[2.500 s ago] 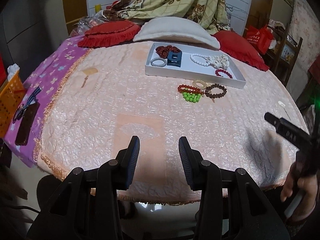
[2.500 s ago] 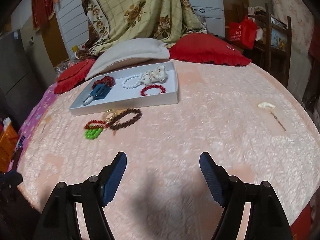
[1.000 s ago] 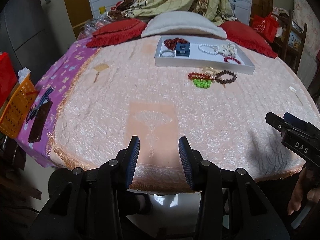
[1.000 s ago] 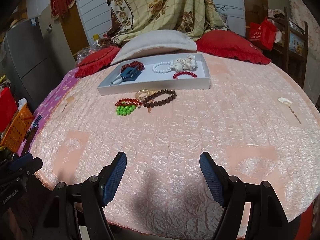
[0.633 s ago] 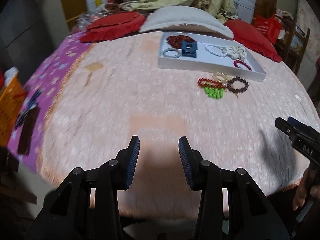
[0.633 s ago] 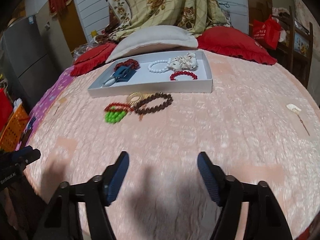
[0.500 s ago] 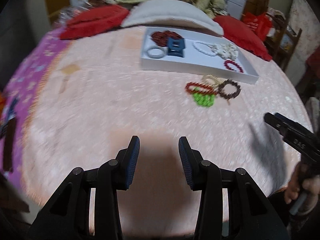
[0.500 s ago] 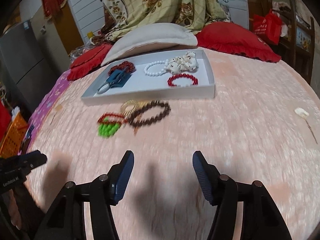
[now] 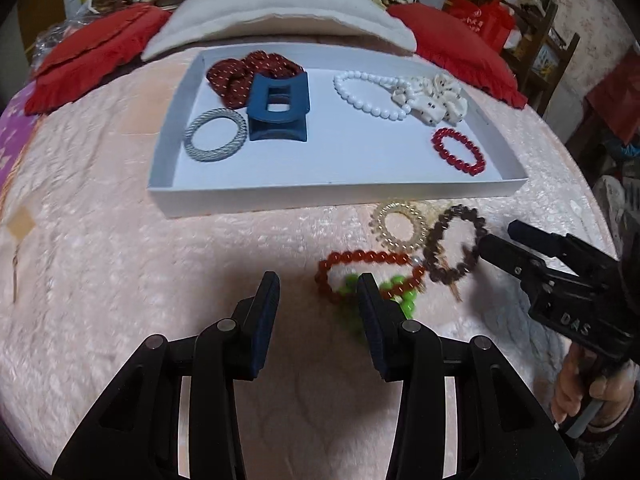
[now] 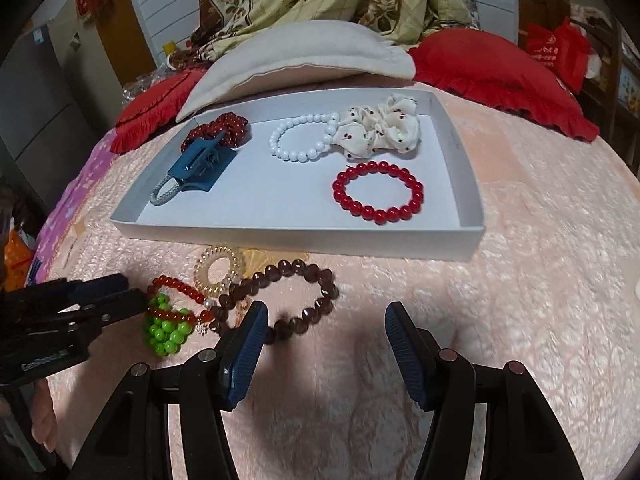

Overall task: Organize jewelry
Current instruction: 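Grasp the dark red bead bracelet with the left tool while the right tool grasps the brown wooden bracelet, then carry both bracelets into the white tray and open both tools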

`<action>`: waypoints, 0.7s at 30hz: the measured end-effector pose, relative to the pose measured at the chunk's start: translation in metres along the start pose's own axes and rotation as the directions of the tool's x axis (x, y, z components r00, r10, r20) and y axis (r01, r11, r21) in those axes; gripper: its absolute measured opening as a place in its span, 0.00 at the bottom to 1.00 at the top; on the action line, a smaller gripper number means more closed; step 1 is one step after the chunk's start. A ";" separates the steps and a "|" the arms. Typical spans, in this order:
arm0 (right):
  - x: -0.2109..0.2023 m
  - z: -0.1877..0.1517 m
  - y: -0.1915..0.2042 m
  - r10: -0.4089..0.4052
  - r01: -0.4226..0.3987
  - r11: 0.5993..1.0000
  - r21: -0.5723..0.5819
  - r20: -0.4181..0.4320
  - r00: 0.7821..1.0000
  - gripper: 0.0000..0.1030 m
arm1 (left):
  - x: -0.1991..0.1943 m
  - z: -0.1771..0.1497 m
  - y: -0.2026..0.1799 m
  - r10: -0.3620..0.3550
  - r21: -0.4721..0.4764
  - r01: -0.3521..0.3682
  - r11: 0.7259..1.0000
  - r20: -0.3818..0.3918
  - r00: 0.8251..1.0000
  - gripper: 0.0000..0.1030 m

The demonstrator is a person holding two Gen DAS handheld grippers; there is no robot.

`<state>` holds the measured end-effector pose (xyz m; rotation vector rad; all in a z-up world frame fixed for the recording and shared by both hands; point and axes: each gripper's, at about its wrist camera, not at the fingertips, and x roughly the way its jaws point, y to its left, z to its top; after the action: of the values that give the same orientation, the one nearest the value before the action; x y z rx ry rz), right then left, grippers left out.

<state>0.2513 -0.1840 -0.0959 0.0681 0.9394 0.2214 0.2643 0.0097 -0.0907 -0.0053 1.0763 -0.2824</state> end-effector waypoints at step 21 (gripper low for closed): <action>-0.033 0.019 0.015 0.050 -0.047 0.998 -0.038 0.089 0.995 0.08 | -0.047 0.009 -0.023 -0.034 0.072 0.030 0.997 0.060 0.998 0.06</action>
<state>0.2453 -0.1755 -0.0568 0.0677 0.8443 0.2780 0.2459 -0.0032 -0.0420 0.0327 1.0051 -0.3473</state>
